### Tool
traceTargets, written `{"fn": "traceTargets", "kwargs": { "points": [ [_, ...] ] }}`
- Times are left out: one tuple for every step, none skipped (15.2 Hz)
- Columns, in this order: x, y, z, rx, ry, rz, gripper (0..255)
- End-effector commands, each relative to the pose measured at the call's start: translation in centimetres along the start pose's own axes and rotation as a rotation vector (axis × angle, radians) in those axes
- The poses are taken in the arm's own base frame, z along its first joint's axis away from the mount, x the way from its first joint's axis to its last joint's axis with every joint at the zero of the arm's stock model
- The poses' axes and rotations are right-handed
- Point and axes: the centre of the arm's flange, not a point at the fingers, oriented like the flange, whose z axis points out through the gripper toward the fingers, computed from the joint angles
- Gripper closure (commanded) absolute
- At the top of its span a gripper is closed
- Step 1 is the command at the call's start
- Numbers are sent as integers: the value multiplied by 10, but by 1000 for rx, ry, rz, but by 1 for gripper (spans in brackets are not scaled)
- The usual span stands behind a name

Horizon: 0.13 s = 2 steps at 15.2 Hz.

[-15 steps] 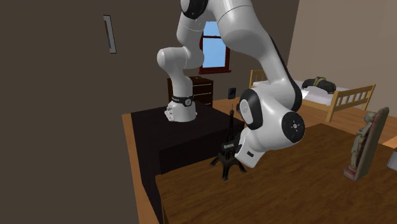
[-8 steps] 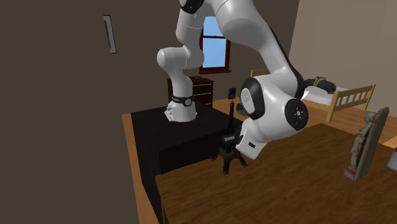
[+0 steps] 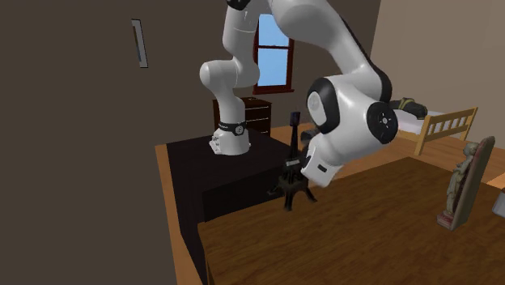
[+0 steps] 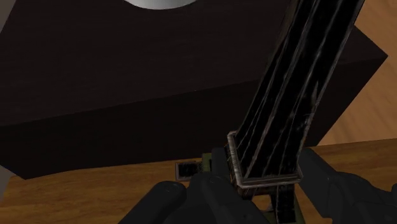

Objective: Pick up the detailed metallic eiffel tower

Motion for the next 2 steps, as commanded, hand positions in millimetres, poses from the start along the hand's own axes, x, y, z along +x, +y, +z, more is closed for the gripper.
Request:
{"fn": "traceTargets", "kwargs": {
  "points": [
    [-6,-1,-4,0,0,0,255],
    [-6,-1,-4,0,0,0,255]
  ]
}}
